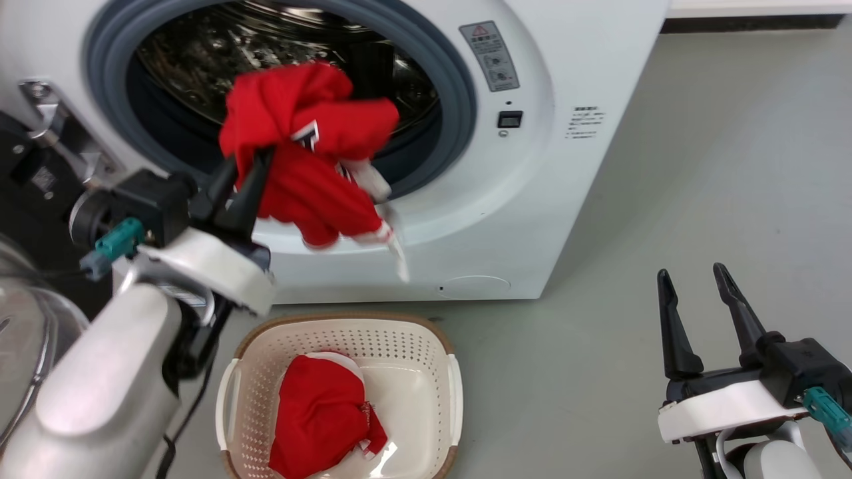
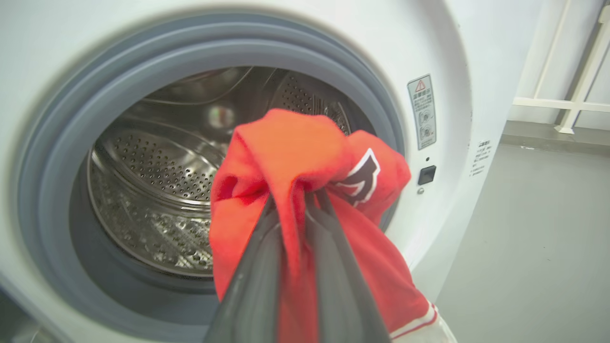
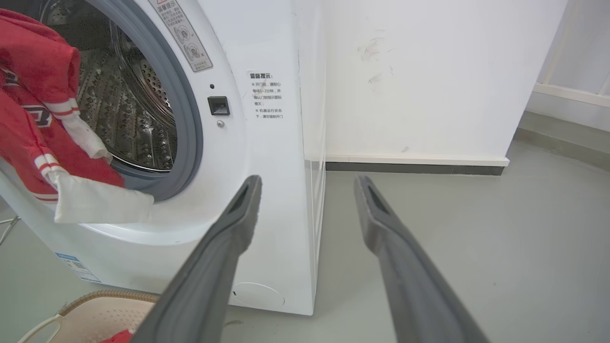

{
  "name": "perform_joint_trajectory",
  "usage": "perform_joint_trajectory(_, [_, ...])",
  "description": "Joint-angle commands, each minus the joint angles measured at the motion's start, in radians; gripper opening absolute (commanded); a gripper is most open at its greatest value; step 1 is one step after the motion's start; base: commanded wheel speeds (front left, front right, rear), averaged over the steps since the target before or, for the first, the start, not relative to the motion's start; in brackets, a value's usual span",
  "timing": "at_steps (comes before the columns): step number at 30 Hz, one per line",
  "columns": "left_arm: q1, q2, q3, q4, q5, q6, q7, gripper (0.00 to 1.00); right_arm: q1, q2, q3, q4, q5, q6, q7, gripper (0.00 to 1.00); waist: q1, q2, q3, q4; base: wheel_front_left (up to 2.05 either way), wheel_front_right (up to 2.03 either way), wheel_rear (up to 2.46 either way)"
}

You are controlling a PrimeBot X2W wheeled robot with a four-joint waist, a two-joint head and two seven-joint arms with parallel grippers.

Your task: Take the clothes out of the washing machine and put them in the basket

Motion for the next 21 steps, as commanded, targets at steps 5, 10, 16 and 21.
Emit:
perform_joint_trajectory(5, [0.121, 0.029, -0.010, -0.125, -0.048, 0.025, 0.064, 0.00, 0.000, 0.000, -0.002, -0.004, -0.010, -0.001, -0.002, 1.00, 0.0002, -0.0001, 0.005, 0.023, 0.00, 0.00, 0.00])
perform_joint_trajectory(10, [0.205, 0.047, -0.059, -0.159, -0.077, 0.006, 0.121, 0.00, -0.022, 0.000, 0.002, -0.009, -0.013, -0.001, -0.002, 1.00, 0.0002, -0.0001, 0.046, 0.019, 0.00, 0.00, 0.00])
perform_joint_trajectory(16, [0.240, 0.010, -0.109, -0.052, -0.112, -0.035, 0.160, 0.00, -0.044, 0.000, 0.006, -0.012, -0.022, -0.001, -0.003, 1.00, 0.0002, -0.0001, 0.109, -0.008, 0.00, 0.00, 0.00])
perform_joint_trajectory(21, [0.225, -0.041, -0.143, 0.094, -0.148, -0.071, 0.189, 0.00, -0.069, 0.000, 0.010, -0.022, -0.015, -0.001, -0.002, 1.00, 0.0002, -0.0001, 0.173, -0.046, 0.00, 0.00, 0.00])
